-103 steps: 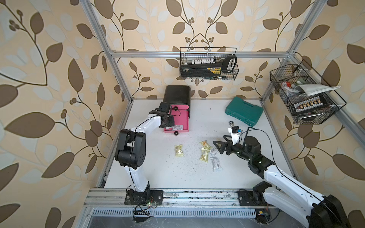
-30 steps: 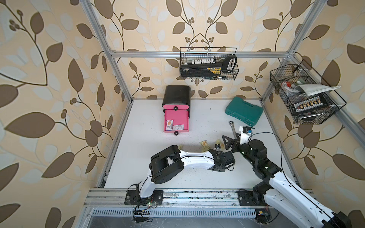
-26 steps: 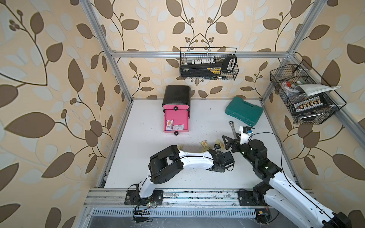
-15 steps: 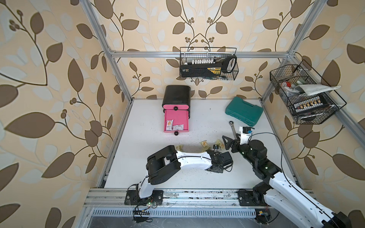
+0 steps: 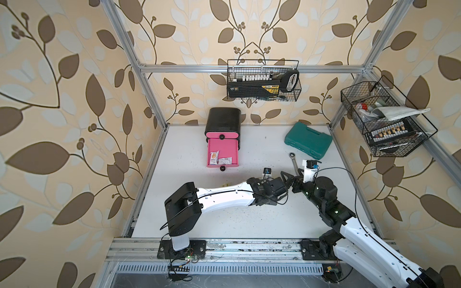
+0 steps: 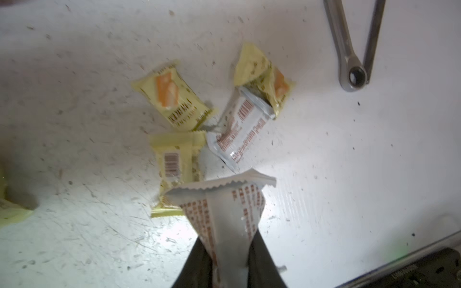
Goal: Place the cookies into the drawer by color
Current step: Pick up the cookie at the center of the board, then place the cookie in the drawer.
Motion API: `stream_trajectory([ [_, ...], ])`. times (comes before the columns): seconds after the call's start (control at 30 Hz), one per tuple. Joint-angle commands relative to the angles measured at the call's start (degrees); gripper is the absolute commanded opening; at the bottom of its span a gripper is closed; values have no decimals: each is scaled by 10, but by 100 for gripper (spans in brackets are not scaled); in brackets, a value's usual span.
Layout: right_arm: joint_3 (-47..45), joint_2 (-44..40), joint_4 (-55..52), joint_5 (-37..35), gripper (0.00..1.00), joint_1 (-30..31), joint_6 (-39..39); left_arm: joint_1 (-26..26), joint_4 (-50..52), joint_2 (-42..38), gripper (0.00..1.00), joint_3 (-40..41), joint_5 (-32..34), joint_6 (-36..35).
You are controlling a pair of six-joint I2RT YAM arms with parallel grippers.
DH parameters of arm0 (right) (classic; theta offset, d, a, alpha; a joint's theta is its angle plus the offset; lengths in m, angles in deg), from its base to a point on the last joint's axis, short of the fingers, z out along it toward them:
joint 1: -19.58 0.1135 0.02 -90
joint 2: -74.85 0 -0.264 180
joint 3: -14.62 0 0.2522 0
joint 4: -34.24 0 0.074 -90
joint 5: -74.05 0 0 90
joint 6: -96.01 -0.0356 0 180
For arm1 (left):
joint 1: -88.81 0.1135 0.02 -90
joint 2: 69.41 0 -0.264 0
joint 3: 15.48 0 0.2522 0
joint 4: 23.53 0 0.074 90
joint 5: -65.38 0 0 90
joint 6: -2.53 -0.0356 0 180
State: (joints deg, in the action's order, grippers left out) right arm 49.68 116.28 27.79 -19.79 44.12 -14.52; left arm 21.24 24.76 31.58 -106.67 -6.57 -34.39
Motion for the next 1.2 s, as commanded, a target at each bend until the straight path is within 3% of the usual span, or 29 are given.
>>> stream_trajectory([
  [0.0,-10,1,11,5,99,2,-4,48,2,-50,23,16,36,-50],
  [0.2,-9,4,13,6,99,2,-4,141,-41,-107,23,48,37,-103],
  [0.43,-9,7,15,6,99,2,-4,264,-94,-132,23,61,-26,-126],
  [0.77,-8,14,16,7,99,2,-4,377,-123,-59,22,3,-69,-165],
  [1.17,-9,14,18,6,99,2,-3,416,-101,71,30,-91,-119,-259],
])
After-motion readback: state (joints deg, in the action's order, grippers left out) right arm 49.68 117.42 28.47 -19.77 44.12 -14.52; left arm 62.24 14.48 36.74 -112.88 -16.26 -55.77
